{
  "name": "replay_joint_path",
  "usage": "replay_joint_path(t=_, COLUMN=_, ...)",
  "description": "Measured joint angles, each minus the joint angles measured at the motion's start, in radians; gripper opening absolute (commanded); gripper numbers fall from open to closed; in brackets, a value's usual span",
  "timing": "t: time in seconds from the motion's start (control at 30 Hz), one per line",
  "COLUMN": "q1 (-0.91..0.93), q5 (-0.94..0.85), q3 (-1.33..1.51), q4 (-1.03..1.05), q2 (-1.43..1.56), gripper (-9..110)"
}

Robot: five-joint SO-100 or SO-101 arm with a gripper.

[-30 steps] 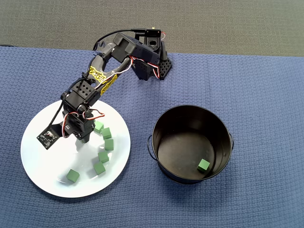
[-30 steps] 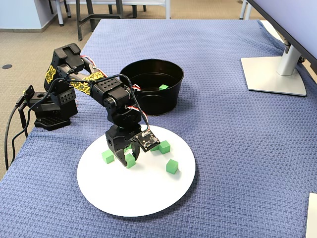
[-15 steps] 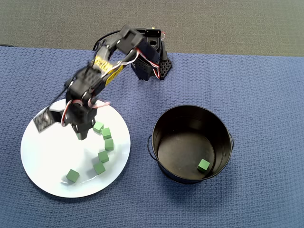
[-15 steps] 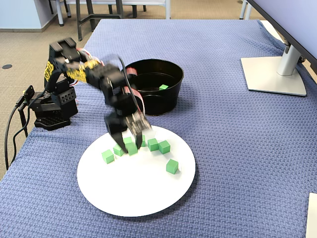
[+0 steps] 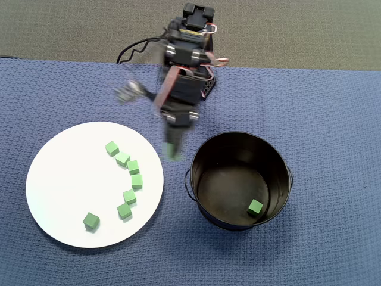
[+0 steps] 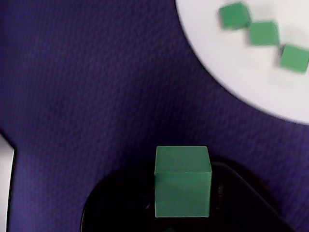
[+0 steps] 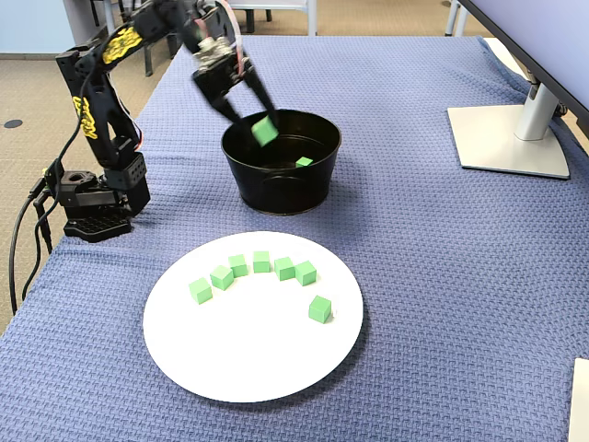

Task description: Pick up the green cubes from the white plate and place them in the black recipient

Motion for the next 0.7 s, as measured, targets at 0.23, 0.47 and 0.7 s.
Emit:
replay_joint_path(t=0.23, q1=-0.319, q5=0.141, q3=0.017, q4=-0.080, q2=-0.137, gripper=0)
replay_joint_path(t=0.47, q1=-0.411, q5=0.175, q3=0.017, q4=-0.087, q2=-0.187, gripper=32)
replay_joint_path(t=0.7, q1=-0.245, q5=0.032, q3=0.017, q4=-0.058, q2=-0.156, gripper=27)
